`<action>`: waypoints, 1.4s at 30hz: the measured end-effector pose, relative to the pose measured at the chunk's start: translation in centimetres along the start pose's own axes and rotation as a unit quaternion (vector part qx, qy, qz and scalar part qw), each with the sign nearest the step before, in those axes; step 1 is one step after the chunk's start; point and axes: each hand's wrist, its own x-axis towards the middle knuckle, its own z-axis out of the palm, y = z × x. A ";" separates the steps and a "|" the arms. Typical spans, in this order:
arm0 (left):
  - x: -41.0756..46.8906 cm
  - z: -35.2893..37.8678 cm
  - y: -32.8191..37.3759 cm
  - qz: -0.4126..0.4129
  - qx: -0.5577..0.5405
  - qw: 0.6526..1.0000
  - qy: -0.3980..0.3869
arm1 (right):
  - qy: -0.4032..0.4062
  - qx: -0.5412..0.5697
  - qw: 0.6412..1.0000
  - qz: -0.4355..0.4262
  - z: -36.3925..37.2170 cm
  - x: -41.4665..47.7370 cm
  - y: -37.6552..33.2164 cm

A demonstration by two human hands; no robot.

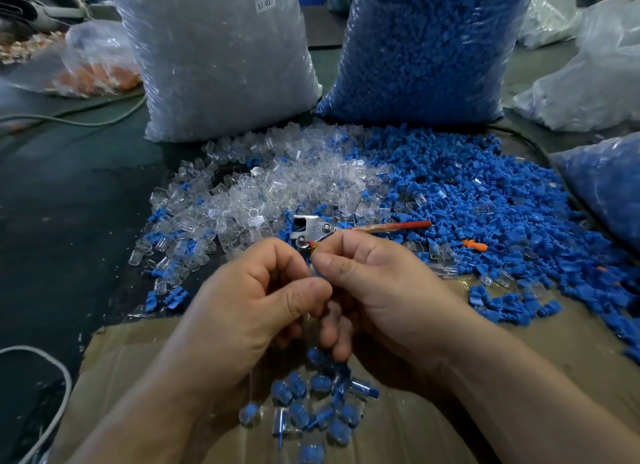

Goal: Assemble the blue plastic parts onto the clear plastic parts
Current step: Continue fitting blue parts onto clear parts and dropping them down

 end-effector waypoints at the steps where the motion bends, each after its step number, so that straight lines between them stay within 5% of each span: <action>1: 0.0 0.2 0.0 0.004 0.006 1.000 0.008 | 0.006 -0.016 1.000 0.000 0.1 -0.1 0.0; 9: -0.3 0.6 0.9 0.053 0.076 0.995 0.048 | 0.042 -0.017 0.999 -0.018 0.0 -0.2 -0.9; 16: 0.1 0.7 0.0 0.044 0.072 0.994 0.066 | 0.090 -0.211 0.973 -0.016 0.2 0.0 -0.8; 18: 0.3 0.5 -0.2 0.033 0.092 0.991 0.089 | 0.145 -0.432 0.886 -0.087 -0.3 -0.1 -0.5; 21: 0.8 0.0 -0.6 0.001 0.020 0.991 0.130 | 0.208 -0.677 0.680 -0.187 -1.2 -0.1 -1.4; 23: 1.0 -0.3 -0.7 -0.009 -0.006 0.990 0.138 | 0.206 -0.735 0.638 -0.102 -2.1 0.2 -1.7; 26: 1.2 -0.5 -0.6 -0.017 -0.025 0.991 0.134 | 0.159 -0.756 0.634 -0.017 -3.3 0.6 -1.3; 42: 1.5 -0.8 -0.8 -0.059 -0.103 0.985 0.128 | 0.168 -0.774 0.610 -0.028 -4.3 0.9 -1.9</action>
